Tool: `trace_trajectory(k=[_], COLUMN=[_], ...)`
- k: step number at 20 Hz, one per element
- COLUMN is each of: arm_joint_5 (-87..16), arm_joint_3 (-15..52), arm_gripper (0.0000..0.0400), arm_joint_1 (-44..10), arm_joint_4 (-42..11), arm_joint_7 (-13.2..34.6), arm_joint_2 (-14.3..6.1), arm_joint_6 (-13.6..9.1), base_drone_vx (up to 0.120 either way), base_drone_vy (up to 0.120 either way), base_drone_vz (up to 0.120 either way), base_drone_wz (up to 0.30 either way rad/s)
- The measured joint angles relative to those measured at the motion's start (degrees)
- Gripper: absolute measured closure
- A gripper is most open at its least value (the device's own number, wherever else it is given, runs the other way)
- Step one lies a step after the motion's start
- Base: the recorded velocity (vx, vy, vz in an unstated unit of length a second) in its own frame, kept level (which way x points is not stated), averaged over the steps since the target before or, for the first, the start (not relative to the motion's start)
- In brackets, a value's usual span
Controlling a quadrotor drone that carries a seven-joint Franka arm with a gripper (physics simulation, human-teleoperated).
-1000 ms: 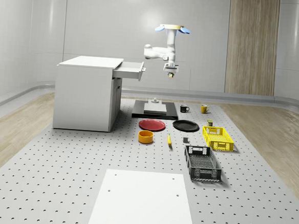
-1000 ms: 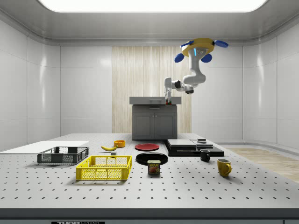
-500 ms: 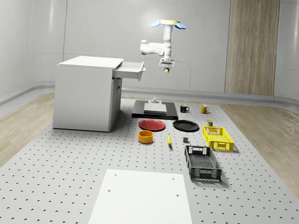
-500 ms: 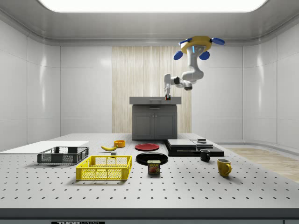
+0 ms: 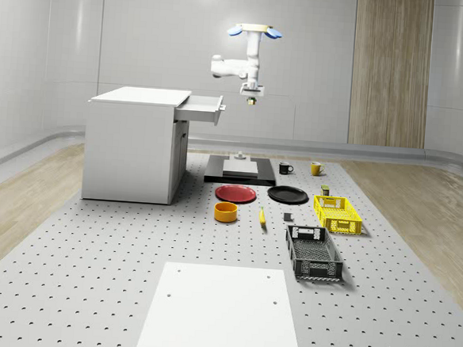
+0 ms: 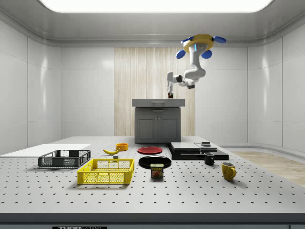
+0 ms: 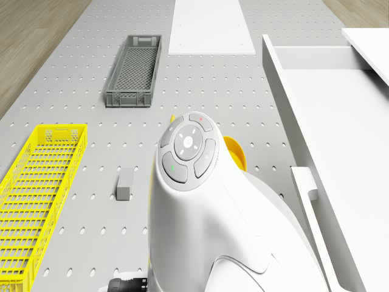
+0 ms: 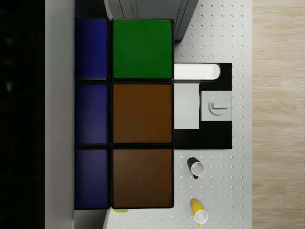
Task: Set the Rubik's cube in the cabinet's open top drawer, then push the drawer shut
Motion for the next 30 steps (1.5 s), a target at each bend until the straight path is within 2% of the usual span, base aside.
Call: trace_trajectory(k=[8, 20, 24, 30], arm_joint_5=[0.05, 0.11, 0.13, 0.16], arm_joint_3=[0.02, 0.04, 0.04, 0.05], arm_gripper=[0.0075, 0.0075, 0.0075, 0.0075], arm_joint_1=[-0.03, -0.07, -0.08, -0.09], arm_joint_4=[0.00, 0.01, 0.01, 0.02], arm_joint_7=[0.02, 0.05, 0.06, 0.07], arm_joint_2=[-0.13, -0.29, -0.33, -0.40], arm_joint_6=[0.12, 0.27, 0.31, 0.37], base_drone_vx=[0.000, 0.000, 0.000, 0.000], base_drone_vy=[-0.120, -0.120, -0.120, -0.120], base_drone_vz=[0.120, 0.003, 0.120, 0.000], base_drone_wz=[0.000, 0.000, 0.000, 0.000])
